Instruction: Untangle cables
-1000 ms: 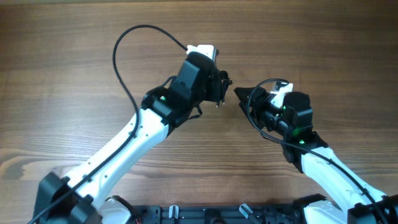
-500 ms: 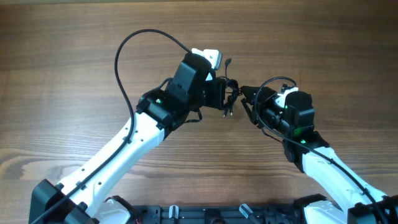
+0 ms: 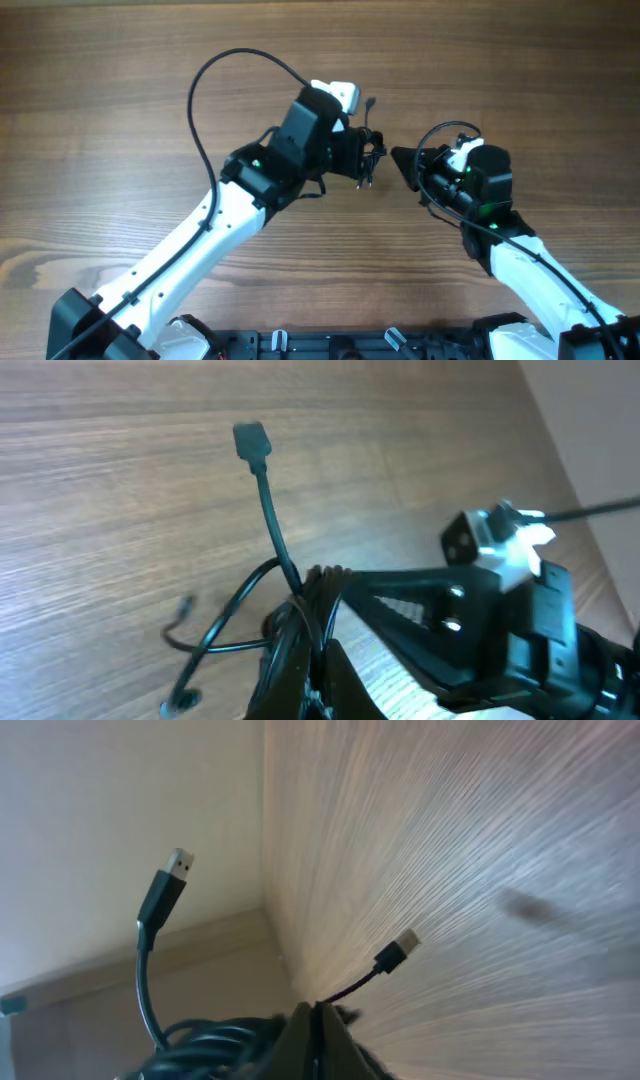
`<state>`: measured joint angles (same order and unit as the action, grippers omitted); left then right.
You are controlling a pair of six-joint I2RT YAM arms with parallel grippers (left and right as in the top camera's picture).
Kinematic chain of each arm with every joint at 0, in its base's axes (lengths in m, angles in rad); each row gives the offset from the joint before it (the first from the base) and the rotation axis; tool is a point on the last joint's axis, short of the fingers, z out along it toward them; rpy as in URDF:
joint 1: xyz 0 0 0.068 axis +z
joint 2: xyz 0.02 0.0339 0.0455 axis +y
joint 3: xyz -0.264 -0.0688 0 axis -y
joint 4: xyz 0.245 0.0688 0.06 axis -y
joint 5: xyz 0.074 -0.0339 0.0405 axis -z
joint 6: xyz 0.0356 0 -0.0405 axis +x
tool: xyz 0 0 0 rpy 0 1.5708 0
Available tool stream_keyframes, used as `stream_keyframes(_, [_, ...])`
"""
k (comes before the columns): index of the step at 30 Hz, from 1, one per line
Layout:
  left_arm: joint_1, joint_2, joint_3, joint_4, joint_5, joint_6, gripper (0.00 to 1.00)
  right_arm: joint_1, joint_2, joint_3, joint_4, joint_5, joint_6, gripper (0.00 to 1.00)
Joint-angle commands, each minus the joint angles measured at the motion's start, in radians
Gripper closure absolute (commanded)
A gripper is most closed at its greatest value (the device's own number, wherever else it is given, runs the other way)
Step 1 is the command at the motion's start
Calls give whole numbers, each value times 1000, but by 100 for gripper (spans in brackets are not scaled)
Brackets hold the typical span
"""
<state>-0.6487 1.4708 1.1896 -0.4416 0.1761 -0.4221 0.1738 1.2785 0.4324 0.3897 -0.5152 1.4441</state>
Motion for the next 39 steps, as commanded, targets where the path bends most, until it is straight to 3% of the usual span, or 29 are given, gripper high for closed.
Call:
stream_keyframes(1, [59, -20, 7, 7, 16, -35, 96, -67, 8, 6, -13, -82, -305, 95])
stream_keyframes(2, [68, -20, 7, 6, 24, -34, 96, -79, 8, 6, -12, -111, -412, 88])
stream_keyframes(3, [77, -20, 7, 5, 54, -34, 96, -98, 8, 6, -9, -181, -559, 69])
stream_keyframes(4, [87, -19, 7, 6, 108, -26, 96, -106, 8, 6, 10, -273, -679, 43])
stream_keyframes(5, [94, -19, 7, 6, 148, -26, 96, -106, 8, 6, 40, -375, -789, 30])
stream_keyframes(7, [115, -18, 7, 8, 309, 40, 96, -106, 8, 6, 63, -542, -951, 15])
stream_keyframes(9, [126, -18, 6, 6, 492, 88, 96, -106, 8, 6, 70, -586, -1019, 10])
stream_keyframes(10, [126, -18, 6, 2, 583, 122, 96, -106, 8, 6, 76, -584, -1080, 10])
stream_keyframes(12, [126, -18, 6, -14, 624, 131, 96, -106, 8, 6, 100, -582, -1111, 12])
stream_keyframes(14, [125, -18, 6, -43, 624, 131, 96, -106, 8, 6, 157, -625, -1103, 26])
stream_keyframes(15, [125, -18, 6, -50, 628, 130, 96, -106, 8, 6, 176, -638, -1102, 57])
stream_keyframes(17, [125, -18, 6, -49, 623, 130, 96, -106, 8, 6, 174, -630, -1067, 94])
stream_keyframes(18, [125, -18, 6, -50, 615, 130, 87, -106, 8, 6, 174, -630, -1025, 96])
stream_keyframes(19, [126, -18, 6, -50, 592, 127, 63, -106, 8, 6, 175, -629, -973, 96])
stream_keyframes(20, [126, -18, 6, -50, 555, 123, 45, -106, 8, 6, 174, -624, -924, 96])
stream_keyframes(21, [125, -18, 6, -50, 520, 122, 13, -106, 8, 6, 174, -597, -822, 96])
stream_keyframes(22, [125, -18, 6, -50, 510, 122, 0, -106, 8, 6, 174, -576, -755, 95])
stream_keyframes(25, [123, -18, 6, -64, 474, 91, 0, -106, 8, 6, 174, -573, -727, 95])
stream_keyframes(27, [122, -17, 5, -119, 344, 1, 0, -106, 8, 6, 175, -573, -726, 95])
stream_keyframes(28, [122, -13, 5, -126, 342, -2, 5, -106, 8, 6, 175, -573, -726, 96])
stream_keyframes(32, [75, 33, 5, -120, 342, -2, 47, -106, 8, 6, 175, -573, -701, 96])
stream_keyframes(33, [62, 50, 5, -113, 342, -2, 64, -106, 8, 6, 175, -574, -700, 96])
stream_keyframes(34, [50, 70, 5, -101, 342, -2, 88, -106, 8, 6, 174, -574, -702, 95])
stream_keyframes(35, [48, 77, 5, -94, 342, -2, 96, -106, 8, 6, 174, -574, -711, 91])
stream_keyframes(36, [52, 79, 5, -92, 325, -2, 96, -108, 8, 6, 177, -574, -721, 76])
stream_keyframes(37, [66, 73, 6, -93, 283, -2, 96, -118, 8, 6, 179, -578, -741, 53])
stream_keyframes(39, [99, 57, 6, -93, 259, -2, 96, -164, 8, 6, 179, -612, -745, 41])
